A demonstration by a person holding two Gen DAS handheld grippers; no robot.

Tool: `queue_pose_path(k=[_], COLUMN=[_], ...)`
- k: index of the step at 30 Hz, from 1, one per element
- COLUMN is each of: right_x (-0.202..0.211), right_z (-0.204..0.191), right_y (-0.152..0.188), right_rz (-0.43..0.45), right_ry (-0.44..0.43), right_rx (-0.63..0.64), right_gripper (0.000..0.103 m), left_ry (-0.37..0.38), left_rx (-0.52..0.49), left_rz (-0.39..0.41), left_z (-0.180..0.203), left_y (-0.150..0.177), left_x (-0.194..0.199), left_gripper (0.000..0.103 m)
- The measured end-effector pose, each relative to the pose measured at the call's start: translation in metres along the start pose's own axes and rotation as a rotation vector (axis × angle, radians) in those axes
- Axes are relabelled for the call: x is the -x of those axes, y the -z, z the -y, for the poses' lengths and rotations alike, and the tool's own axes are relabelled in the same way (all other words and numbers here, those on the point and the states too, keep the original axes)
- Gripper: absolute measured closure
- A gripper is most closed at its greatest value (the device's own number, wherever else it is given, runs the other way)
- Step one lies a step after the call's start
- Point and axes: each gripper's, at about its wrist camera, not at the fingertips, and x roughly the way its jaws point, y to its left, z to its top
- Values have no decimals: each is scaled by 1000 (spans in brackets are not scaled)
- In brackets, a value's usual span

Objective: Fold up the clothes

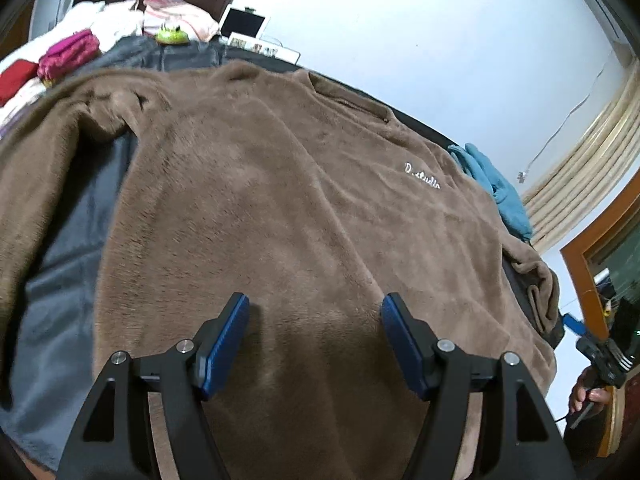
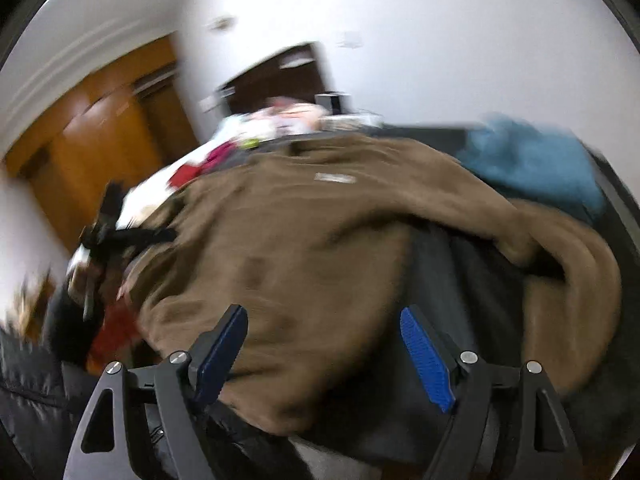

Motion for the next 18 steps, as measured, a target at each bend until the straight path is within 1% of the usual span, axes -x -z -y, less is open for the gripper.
queue_pose_path(k=[1, 3, 6, 8, 11, 14, 16, 18], right_x=[-10, -37, -74, -97, -117, -122, -119, -118], right_z=[-16, -44, -56, -50, -29, -11, -6, -3], right_y=[-5, -12, -15, -14, -6, 4, 6, 5], right_rz=[-6, -60, -142, -204, -290, -356, -372, -409], right_ry=[-3, -7, -25, -22, -1, 77, 86, 105], right_rx=[67, 177, 234, 216, 146, 119, 126, 130], right_gripper=[22, 22, 22, 22, 22, 22, 22, 22], left_ry=[-1, -4, -10, -13, -25, -46, -57, -70], left_rx=[-2, -2, 5, 10, 15, 24, 30, 30], left_rz=[5, 10, 0, -9, -24, -42, -43, -36], left_z=[0, -2, -4, -6, -12, -19, -24, -27], left_y=[0, 1, 2, 3, 3, 0, -7, -16], left_x=[2, 5, 2, 0, -2, -5, -4, 0], left_gripper=[27, 26, 26, 26, 26, 26, 26, 26])
